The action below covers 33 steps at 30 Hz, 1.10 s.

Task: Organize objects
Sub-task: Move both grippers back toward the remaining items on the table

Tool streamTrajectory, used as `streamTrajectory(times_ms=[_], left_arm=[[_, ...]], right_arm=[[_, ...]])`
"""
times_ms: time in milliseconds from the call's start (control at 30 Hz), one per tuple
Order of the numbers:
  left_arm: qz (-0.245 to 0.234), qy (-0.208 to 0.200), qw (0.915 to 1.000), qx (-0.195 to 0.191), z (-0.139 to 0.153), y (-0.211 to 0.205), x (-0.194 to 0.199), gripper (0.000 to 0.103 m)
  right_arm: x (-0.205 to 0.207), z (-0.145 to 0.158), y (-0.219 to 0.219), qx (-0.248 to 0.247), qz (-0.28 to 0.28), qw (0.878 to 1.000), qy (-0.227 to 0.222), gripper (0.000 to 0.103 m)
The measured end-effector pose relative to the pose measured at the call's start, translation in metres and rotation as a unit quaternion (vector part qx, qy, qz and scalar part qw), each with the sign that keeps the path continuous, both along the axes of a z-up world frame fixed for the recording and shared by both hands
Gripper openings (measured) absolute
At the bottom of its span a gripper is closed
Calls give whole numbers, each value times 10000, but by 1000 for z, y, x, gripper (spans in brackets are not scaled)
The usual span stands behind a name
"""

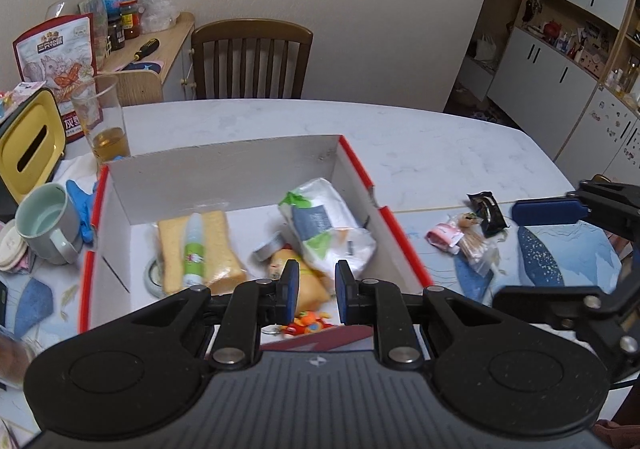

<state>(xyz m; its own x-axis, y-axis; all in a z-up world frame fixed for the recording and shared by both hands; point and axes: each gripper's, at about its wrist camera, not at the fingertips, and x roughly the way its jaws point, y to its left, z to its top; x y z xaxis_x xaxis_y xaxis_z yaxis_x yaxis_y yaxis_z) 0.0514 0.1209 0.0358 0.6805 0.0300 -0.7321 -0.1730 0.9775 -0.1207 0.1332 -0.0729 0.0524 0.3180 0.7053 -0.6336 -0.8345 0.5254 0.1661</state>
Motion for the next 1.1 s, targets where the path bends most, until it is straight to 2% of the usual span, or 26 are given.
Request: streamTrajectory(times_ms=[67,167,233,267,467,533,700,833,1100], left_arm=[[38,8,10000,-21,-2,-9,2,18],[91,13,10000,-32,-5,-23,6,32],[121,-20,9999,-22,-7,-33,8,62],[124,-41,9999,-5,-8,-38,9,67],[15,-27,10000,-66,-17,-71,21,71],[-41,-45,9999,-96,-19,-82,26,79],[-174,-44,9998,-7,-28,-114,41,84],[-181,-19,9998,52,-39,-136,56,100],[-102,24,9999,65,-67,-165,90,100]], right_arm=[[0,0,-16,-1,-49,10000,-84,98],[1,-3,-39,-57,-101,9998,-174,99],[3,-6,-53,-95,-162,9996,-204,100],[4,-7,-61,-112,-196,9996,-196,100],[19,-18,-103,-197,-457,9987,-98,100],[24,-21,-118,-239,-577,9980,-95,100],[43,-29,-150,-324,-905,9953,-97,100],[59,-34,-169,-366,-1159,9925,-93,100],[93,-53,-194,-452,-1475,9880,8,100]])
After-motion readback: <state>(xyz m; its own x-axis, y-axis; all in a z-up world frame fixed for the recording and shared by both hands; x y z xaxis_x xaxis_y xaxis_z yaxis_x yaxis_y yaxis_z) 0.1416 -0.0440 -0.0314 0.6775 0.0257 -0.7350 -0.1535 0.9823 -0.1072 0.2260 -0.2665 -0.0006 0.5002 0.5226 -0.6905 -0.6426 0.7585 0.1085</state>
